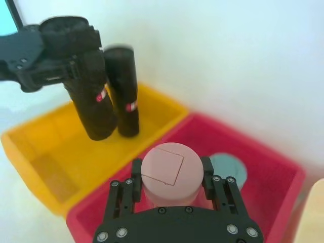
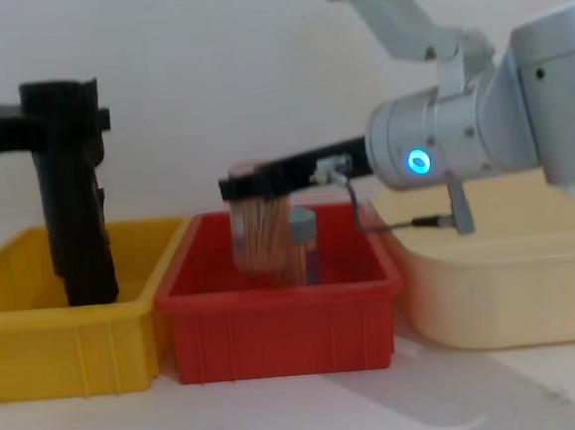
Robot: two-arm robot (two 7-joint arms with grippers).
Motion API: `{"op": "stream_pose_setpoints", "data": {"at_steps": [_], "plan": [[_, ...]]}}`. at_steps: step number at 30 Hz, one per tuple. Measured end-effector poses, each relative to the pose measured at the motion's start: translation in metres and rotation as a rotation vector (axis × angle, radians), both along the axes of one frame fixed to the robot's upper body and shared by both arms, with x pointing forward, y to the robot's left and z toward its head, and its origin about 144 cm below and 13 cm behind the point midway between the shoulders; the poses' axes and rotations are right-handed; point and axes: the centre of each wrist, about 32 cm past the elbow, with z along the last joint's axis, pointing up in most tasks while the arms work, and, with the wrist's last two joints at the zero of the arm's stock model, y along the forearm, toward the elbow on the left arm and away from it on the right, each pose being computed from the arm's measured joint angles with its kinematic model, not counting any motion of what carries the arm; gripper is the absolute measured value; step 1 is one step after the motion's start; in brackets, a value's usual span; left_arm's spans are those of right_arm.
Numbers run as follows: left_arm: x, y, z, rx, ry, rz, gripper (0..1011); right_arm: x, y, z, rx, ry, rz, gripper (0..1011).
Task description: Pick up the garbage bag with the one hand and transfer it to the other hand.
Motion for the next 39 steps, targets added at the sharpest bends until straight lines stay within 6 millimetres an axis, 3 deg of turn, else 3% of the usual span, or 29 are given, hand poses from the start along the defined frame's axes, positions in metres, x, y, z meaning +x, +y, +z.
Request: {"op": "stream_pose_setpoints", "data": {"at_steps": [10, 19, 29, 39], "plan": [[0.012, -0.014, 0.037, 0.004, -0.131, -0.033, 518, -0.013, -0.015, 0.034, 0.065, -0.139, -0.042, 665], [0.035, -0.04, 0.069, -0.018, -0.238, -0.132, 518, -0.028, -0.037, 0.061, 0.084, -0.261, -0.132, 666], [0.063, -0.075, 0.085, -0.069, -0.289, -0.262, 518, -0.045, -0.065, 0.076, 0.073, -0.337, -0.264, 665], [0.095, -0.119, 0.089, -0.134, -0.297, -0.407, 517, -0.061, -0.098, 0.076, 0.037, -0.348, -0.412, 665]]}}
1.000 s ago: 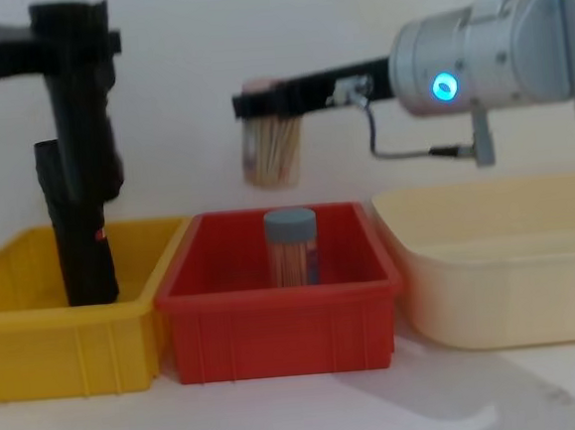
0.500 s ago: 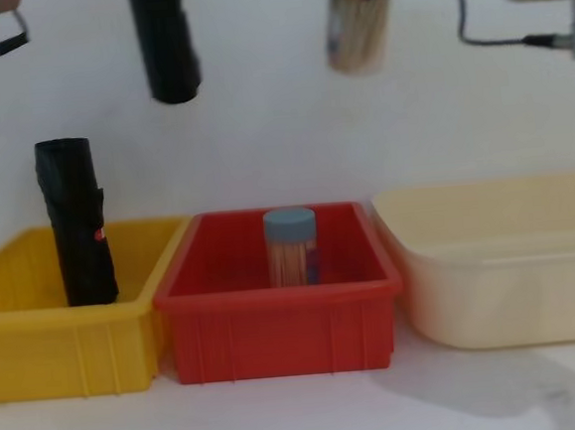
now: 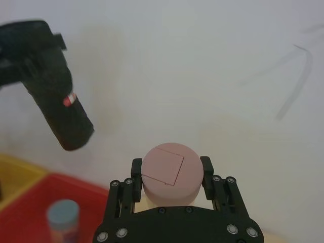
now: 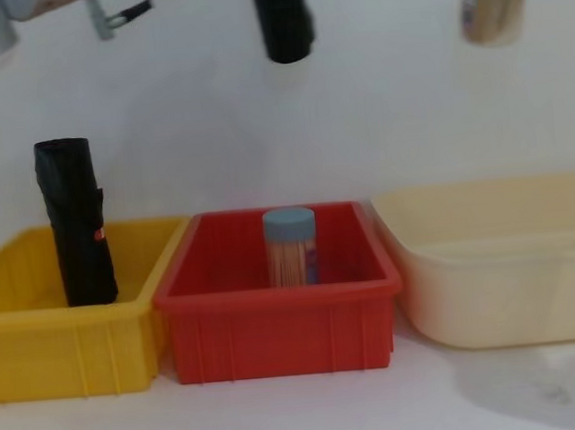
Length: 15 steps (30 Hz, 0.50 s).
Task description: Pick up the garbage bag with the one hand and transfer it to the other hand.
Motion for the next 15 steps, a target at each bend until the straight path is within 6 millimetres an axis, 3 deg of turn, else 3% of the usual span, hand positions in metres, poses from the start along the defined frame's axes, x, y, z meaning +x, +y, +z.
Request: {"op": "stream_pose_setpoints", "data": {"at_steps": [9, 15], "plan": [[0.033, -0.045, -0.005, -0.054, 0.031, -0.152, 517, -0.01, -0.026, -0.012, -0.019, 0.074, -0.099, 665], [0.043, -0.066, -0.009, -0.074, 0.047, -0.217, 517, -0.012, -0.037, -0.023, -0.02, 0.136, -0.116, 665]]}}
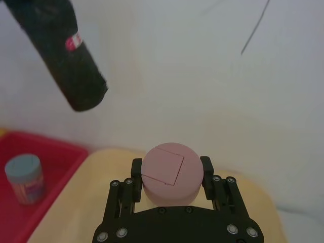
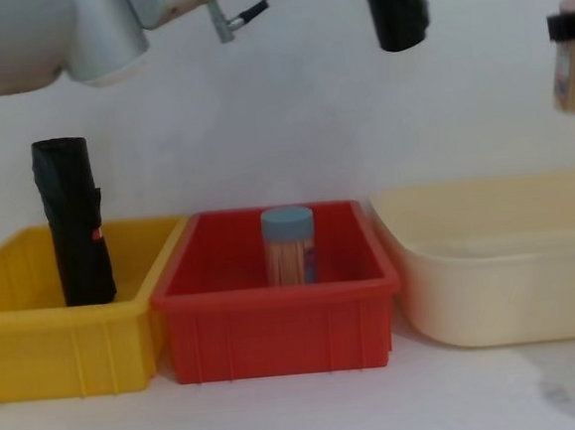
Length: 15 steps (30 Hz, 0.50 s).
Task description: Pick up the garbage bag with the one hand and transfer it to the other hand.
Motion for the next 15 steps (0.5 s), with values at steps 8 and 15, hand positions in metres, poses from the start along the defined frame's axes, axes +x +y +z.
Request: {"op": "stream_pose_setpoints", "data": {"at_steps": [8, 15], "plan": [[0.005, -0.019, -0.002, -0.009, 0.01, -0.052, 517, -0.001, -0.008, -0.009, 0.007, 0.05, -0.004, 864], [0.006, -0.027, -0.002, -0.009, 0.012, -0.074, 517, -0.001, -0.011, -0.014, 0.01, 0.072, -0.006, 1002]]}}
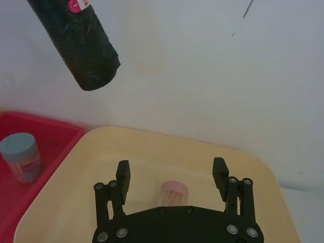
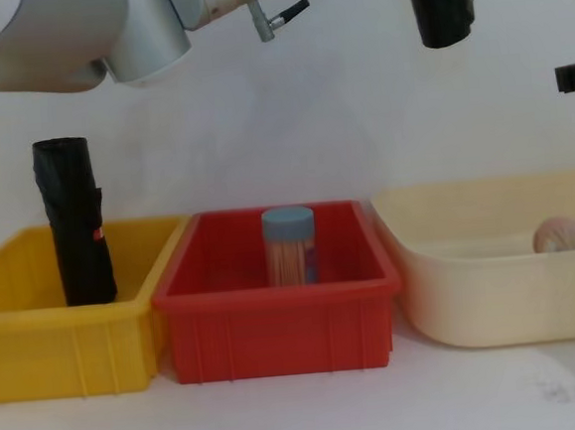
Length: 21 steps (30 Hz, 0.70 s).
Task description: Pick up the garbage bag with the one hand and transfer it to the other hand.
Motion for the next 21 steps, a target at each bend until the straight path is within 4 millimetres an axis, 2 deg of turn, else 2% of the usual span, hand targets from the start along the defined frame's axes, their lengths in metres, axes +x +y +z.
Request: {"op": "stream_pose_setpoints", "data": {"at_steps": [8, 21], "plan": [[0.0, -0.004, -0.001, 0.0, 0.003, -0.011, 517, -0.001, 0.0, 0.001, -0.002, -0.02, 0.017, 999], [0.0, -0.008, -0.001, 0.001, 0.003, -0.02, 517, 0.002, 0.014, 0.019, -0.042, -0.163, 0.089, 999]]}}
